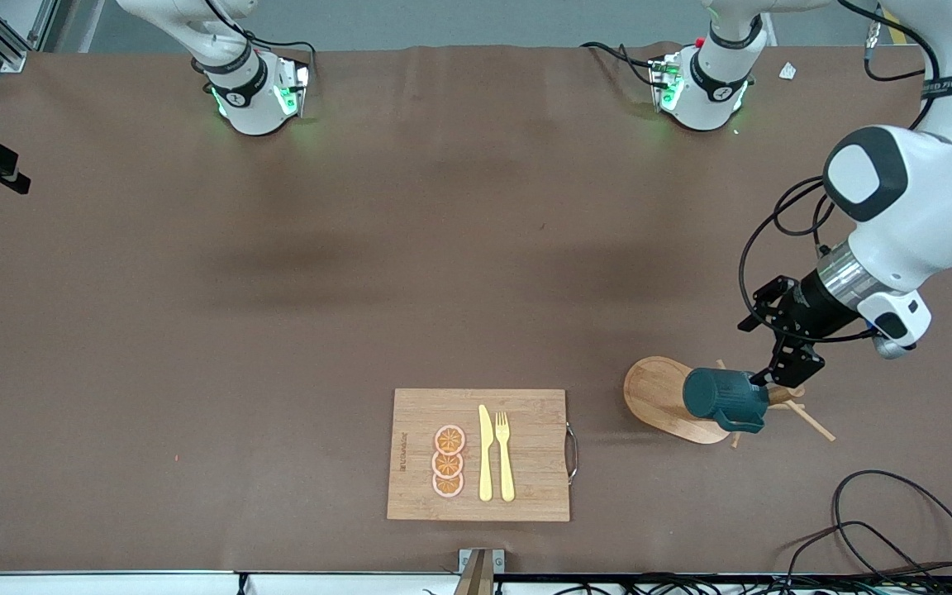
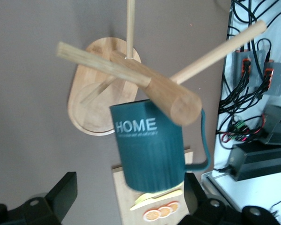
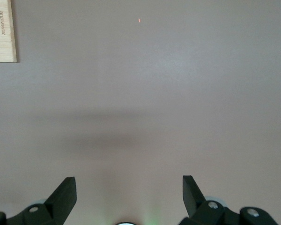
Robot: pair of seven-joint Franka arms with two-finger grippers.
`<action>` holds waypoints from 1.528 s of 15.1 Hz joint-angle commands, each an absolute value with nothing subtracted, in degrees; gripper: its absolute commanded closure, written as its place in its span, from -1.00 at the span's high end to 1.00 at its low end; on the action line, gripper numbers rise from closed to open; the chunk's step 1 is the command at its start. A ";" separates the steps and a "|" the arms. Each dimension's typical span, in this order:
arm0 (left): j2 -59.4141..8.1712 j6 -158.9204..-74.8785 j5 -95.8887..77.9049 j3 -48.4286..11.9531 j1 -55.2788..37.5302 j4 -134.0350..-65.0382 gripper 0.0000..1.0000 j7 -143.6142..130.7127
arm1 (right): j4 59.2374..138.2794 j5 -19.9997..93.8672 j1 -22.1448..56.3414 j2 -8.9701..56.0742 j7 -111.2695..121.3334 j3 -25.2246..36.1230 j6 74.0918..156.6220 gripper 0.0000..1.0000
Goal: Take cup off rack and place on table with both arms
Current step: 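Lower the left gripper onto the teal mug rim and close it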
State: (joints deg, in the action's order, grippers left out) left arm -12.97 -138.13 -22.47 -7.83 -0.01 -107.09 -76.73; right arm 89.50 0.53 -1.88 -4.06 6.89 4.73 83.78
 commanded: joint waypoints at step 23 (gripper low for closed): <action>-21.45 -153.37 -25.84 -8.00 -3.34 -107.14 0.36 -82.00 | 89.38 1.14 -0.44 -4.92 2.46 4.75 82.44 1.00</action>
State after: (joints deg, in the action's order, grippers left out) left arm -21.32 -152.77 -24.86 -8.03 -3.14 -107.21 -81.41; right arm 89.09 0.73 -0.85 -4.10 2.71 4.59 82.60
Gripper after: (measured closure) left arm 0.145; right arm 0.000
